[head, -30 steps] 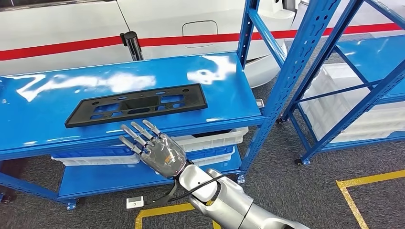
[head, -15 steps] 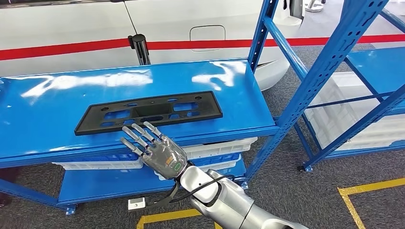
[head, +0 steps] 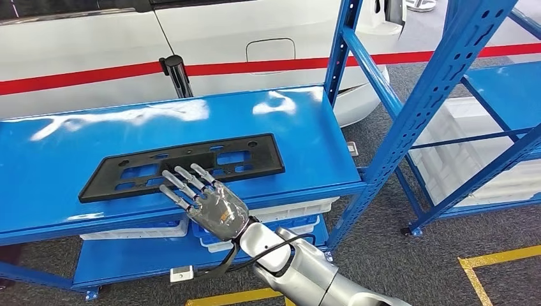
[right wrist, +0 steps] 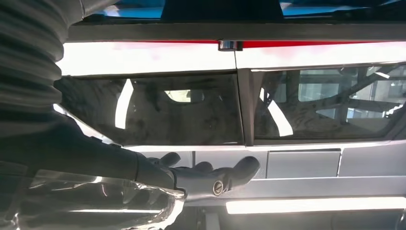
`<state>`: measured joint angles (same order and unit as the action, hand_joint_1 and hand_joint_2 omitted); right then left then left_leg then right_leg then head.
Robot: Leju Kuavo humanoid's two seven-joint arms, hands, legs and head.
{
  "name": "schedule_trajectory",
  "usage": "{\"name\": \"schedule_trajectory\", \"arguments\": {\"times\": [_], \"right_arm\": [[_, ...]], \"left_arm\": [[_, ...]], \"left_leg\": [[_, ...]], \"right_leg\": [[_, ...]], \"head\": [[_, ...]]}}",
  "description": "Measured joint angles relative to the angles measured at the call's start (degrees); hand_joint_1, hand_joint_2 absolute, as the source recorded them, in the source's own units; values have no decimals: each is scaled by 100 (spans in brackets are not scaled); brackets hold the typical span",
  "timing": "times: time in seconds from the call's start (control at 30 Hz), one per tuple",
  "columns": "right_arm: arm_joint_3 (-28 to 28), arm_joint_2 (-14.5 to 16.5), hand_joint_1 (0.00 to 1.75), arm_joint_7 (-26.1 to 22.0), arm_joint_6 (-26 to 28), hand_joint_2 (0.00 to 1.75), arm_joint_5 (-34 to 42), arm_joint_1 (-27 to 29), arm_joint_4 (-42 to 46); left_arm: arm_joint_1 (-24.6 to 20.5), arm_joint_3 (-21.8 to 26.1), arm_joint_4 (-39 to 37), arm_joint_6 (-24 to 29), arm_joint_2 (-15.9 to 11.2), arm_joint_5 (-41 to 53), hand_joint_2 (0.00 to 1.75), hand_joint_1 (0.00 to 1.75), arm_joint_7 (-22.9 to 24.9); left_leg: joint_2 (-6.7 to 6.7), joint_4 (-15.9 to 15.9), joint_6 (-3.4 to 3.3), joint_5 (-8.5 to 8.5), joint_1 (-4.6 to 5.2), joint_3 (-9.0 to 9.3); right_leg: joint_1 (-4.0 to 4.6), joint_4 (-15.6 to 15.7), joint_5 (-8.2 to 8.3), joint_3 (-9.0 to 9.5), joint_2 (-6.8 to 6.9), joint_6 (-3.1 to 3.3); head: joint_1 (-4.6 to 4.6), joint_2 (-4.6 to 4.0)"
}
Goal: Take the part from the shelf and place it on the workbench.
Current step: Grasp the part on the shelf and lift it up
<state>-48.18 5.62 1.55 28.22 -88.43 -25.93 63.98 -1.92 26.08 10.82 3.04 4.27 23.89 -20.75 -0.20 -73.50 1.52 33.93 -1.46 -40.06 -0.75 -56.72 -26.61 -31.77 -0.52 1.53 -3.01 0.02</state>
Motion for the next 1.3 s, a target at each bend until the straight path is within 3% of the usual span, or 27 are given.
{"name": "schedule_trajectory", "arguments": {"times": [0.07,0.13,0.17,0.27,0.33,0.43,0.47,0.5,0.53,0.6,0.67,0.7,0.8,1.17,1.3], "right_arm": [[-3,2,0,0,0,175,-2,10,-1],[-5,2,0,0,-4,175,-11,8,0],[-6,2,0,1,-8,175,-20,8,1],[-3,2,0,11,-35,175,-50,6,11],[4,1,0,27,-50,175,-61,-5,22],[8,-31,0,50,-56,175,-73,25,24],[8,-49,0,54,-57,175,-78,48,21],[8,-63,0,54,-57,175,-81,65,15],[8,-72,0,47,-56,175,-77,74,6],[6,-74,0,8,-52,175,-36,68,-30],[2,-45,0,-34,-51,175,32,43,-111],[0,-16,0,-44,-51,175,65,22,-179],[-3,117,0,-43,-27,175,128,-92,-489],[-5,589,0,-56,173,175,201,-426,-1526],[-5,729,0,-67,177,175,219,-516,-1767]], "left_arm": [[1,0,0,-2,-8,1,0,0,0],[-5,0,-3,-16,-12,2,0,0,-6],[-7,0,-4,-27,-11,5,0,0,-12],[-8,0,-5,-60,-9,33,0,0,-31],[-9,-1,-4,-77,-8,63,0,0,-33],[-13,-1,-4,-83,-14,84,0,0,-30],[-11,-1,-4,-79,-15,88,0,0,-27],[-8,-1,-4,-69,-15,91,0,0,-25],[-6,0,-4,-44,-13,97,0,0,-18],[-6,-1,-4,34,-3,119,0,0,6],[-12,-2,-4,107,8,153,0,0,31],[-14,-2,-4,128,10,169,0,0,39],[-21,-4,-4,146,6,222,0,0,57],[-40,-30,-4,140,21,307,0,0,90],[-45,-31,-4,142,23,320,0,0,103]], "left_leg": [[5,656,-21,-539,-8,182],[3,1350,-70,-891,10,463],[0,1503,-103,-928,27,531],[-5,1582,-222,-887,63,583],[0,1643,-314,-881,49,651],[5,1662,-399,-834,52,713],[0,1661,-405,-816,58,731],[-8,1659,-402,-796,63,755],[-17,1658,-394,-776,66,787],[-33,1655,-362,-720,74,859],[-39,1643,-309,-651,105,904],[-38,1634,-313,-619,117,912],[-26,1628,-353,-585,96,926],[-24,1691,-232,-590,70,970],[-21,1692,-222,-588,74,976]], "right_leg": [[0,0,-82,115,-17,-32],[33,-5,-171,208,-26,-90],[47,-4,-202,225,-27,-122],[58,10,-258,233,-21,-221],[58,-256,-386,110,-6,-249],[49,-1389,-749,-566,4,-219],[47,-1656,-784,-765,4,-234],[46,-1716,-726,-864,4,-267],[44,-1529,-577,-833,5,-309],[46,-728,-166,-533,13,-360],[52,-154,105,-275,21,-319],[43,-61,156,-229,20,-289],[32,-53,176,-215,1,-255],[72,-60,144,-213,-10,-201],[71,-60,144,-205,-10,-200]], "head": [[0,0],[-3,0],[-4,0],[-5,0],[-6,0],[-10,0],[-10,0],[-10,0],[-10,0],[-12,0],[-8,0],[-5,0],[-2,0],[-3,0],[-3,0]]}}
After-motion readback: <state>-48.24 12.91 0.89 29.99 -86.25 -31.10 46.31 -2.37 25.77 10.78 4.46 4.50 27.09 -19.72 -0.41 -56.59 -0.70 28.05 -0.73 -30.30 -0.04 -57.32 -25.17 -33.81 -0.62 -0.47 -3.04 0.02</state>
